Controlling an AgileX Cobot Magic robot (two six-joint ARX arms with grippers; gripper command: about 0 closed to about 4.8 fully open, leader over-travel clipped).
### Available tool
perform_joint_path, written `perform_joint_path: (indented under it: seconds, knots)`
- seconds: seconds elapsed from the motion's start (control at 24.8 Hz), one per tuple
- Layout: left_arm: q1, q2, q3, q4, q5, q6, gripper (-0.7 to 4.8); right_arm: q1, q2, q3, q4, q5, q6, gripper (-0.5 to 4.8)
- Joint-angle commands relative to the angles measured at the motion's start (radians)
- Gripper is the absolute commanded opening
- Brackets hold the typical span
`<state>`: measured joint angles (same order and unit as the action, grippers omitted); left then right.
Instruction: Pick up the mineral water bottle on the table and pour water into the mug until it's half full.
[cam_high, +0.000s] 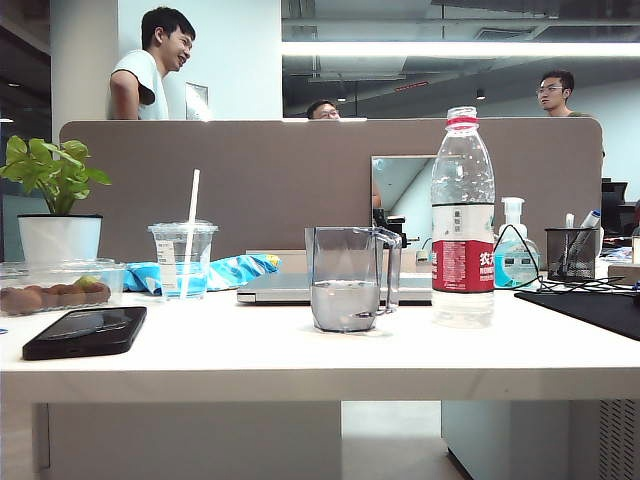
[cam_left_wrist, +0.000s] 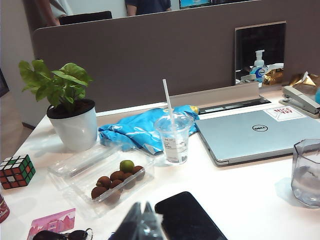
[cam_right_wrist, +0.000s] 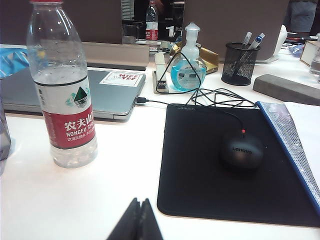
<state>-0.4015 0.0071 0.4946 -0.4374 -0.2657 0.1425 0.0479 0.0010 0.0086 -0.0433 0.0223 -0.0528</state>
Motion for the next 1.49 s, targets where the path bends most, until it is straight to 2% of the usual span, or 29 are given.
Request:
perform_joint_path:
  seconds: [0.04, 0.36, 0.44, 0.48, 0.69, 0.73, 0.77, 0.89, 1.17, 1.29, 1.49]
  knots:
    - [0.001, 0.001, 0.002, 0.005, -0.002, 0.003, -0.04, 0.001, 0.0, -0.008, 0.014, 0.002, 0.0, -0.05]
    - [0.003, 0.001, -0.003, 0.017, -0.003, 0.013, -0.04, 0.001, 0.0, -0.008, 0.014, 0.002, 0.0, -0.05]
    - [0.001, 0.001, -0.022, 0.03, 0.024, -0.053, -0.04, 0.001, 0.0, -0.008, 0.014, 0.002, 0.0, -0.05]
    - [0.001, 0.001, -0.082, 0.089, 0.071, -0.084, -0.04, 0.001, 0.0, -0.008, 0.014, 0.002, 0.0, -0.05]
    - [0.01, 0.0, -0.306, 0.348, 0.228, -0.093, -0.04, 0.001, 0.0, -0.008, 0.014, 0.002, 0.0, -0.05]
    - [0.021, 0.0, -0.336, 0.373, 0.227, -0.096, -0.04, 0.001, 0.0, -0.008, 0.014, 0.002, 0.0, -0.05]
    - [0.034, 0.0, -0.356, 0.386, 0.227, -0.1, -0.04, 0.001, 0.0, -0.008, 0.014, 0.002, 0.0, -0.05]
    - [0.147, 0.0, -0.422, 0.394, 0.225, -0.143, -0.04, 0.001, 0.0, -0.008, 0.014, 0.002, 0.0, -0.05]
    - [0.378, 0.0, -0.443, 0.333, 0.229, -0.162, -0.04, 0.001, 0.0, -0.008, 0.014, 0.002, 0.0, -0.05]
    - [0.418, 0.0, -0.46, 0.333, 0.229, -0.158, -0.04, 0.001, 0.0, -0.008, 0.014, 0.002, 0.0, -0.05]
    - [0.419, 0.0, -0.486, 0.319, 0.245, -0.158, -0.04, 0.001, 0.0, -0.008, 0.014, 0.002, 0.0, -0.05]
